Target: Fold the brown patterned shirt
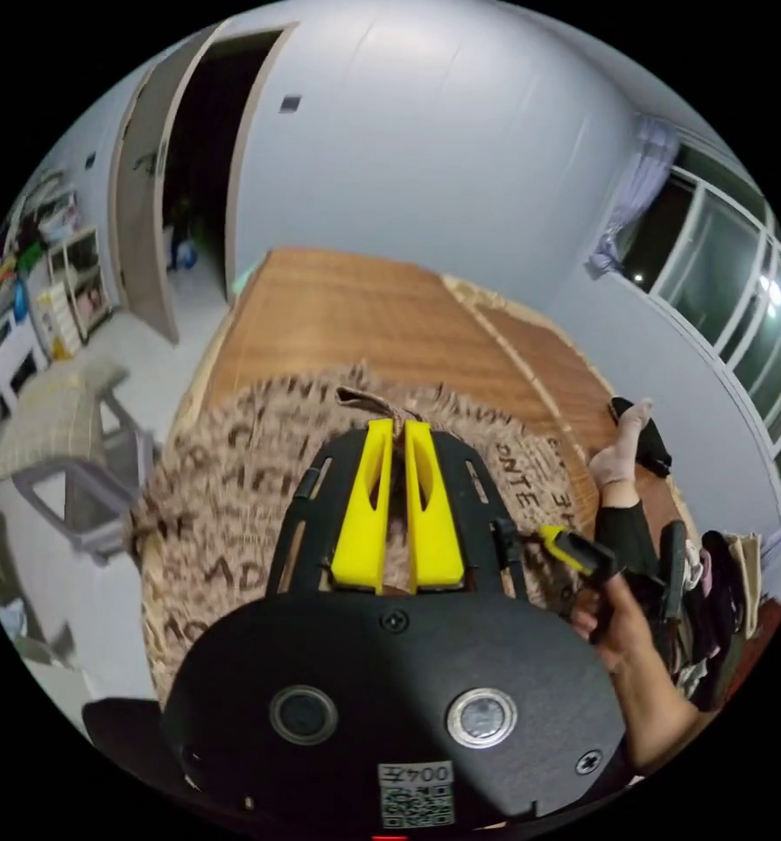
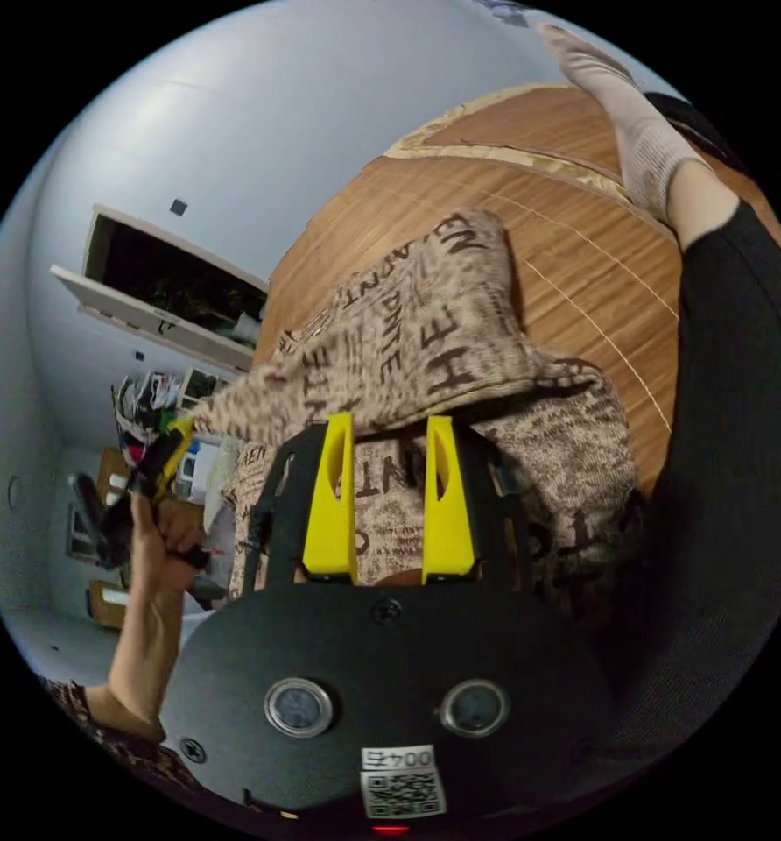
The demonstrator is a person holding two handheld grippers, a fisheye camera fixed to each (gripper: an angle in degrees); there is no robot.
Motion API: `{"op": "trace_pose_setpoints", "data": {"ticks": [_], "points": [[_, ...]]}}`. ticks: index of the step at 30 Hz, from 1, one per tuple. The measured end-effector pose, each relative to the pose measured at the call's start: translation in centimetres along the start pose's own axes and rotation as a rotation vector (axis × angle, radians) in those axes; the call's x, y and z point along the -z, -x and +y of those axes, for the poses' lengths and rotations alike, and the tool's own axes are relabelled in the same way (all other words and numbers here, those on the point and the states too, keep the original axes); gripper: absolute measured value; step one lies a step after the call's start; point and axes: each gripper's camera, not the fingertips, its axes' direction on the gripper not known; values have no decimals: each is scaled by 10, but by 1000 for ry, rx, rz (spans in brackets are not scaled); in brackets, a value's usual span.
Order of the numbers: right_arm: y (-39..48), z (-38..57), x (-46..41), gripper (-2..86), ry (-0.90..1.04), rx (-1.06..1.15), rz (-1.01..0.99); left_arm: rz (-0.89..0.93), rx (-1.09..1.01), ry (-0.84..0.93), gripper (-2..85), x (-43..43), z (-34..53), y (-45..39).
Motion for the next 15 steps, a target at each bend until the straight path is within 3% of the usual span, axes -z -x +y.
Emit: {"op": "trace_pose_setpoints", "data": {"ticks": [5, 15], "points": [[-22, -22, 23, 122, -33, -112, -17, 19, 146, 126, 14, -48, 28, 51], [-52, -45, 78, 99, -84, -238, -48, 9, 195, 78, 25, -43, 14, 78]]}}
